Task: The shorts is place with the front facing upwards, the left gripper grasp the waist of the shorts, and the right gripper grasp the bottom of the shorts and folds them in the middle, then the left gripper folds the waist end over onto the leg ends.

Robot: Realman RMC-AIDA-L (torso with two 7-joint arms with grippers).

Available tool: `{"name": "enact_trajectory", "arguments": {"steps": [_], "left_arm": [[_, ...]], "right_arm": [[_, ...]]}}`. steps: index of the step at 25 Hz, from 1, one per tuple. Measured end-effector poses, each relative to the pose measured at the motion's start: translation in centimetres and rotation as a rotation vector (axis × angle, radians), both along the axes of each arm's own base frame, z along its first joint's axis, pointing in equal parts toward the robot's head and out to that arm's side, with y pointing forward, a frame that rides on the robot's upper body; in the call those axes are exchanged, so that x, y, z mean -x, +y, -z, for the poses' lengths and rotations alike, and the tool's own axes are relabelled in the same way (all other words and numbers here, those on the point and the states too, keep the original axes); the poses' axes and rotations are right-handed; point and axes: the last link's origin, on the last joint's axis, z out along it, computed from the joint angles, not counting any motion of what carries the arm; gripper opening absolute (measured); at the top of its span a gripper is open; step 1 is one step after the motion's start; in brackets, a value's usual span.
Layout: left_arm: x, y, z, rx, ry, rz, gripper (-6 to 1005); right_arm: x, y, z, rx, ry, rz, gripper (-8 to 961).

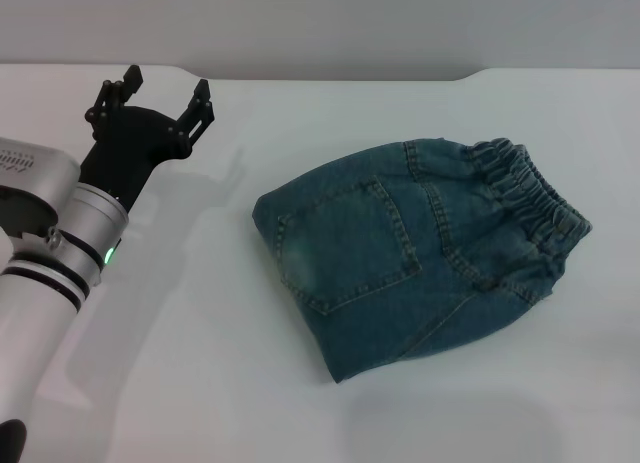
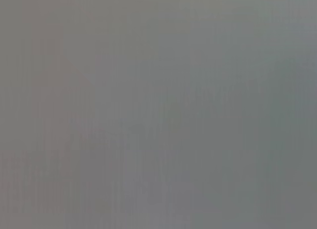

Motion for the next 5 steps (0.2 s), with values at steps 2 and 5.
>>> {"name": "enact_trajectory", "arguments": {"steps": [2,5], "left_arm": [[-0.05,-0.05,-0.07,-0.006,-0.001,0.007,834],[-0.10,-0.27,-0.32,-0.024,-0.008,0.022,834]], "right_arm": [[0.04,0.08,0.10,0.008,-0.004,-0.004,622],[0.15,0.17,0.26,0.016,-0.007,-0.009,626]]}}
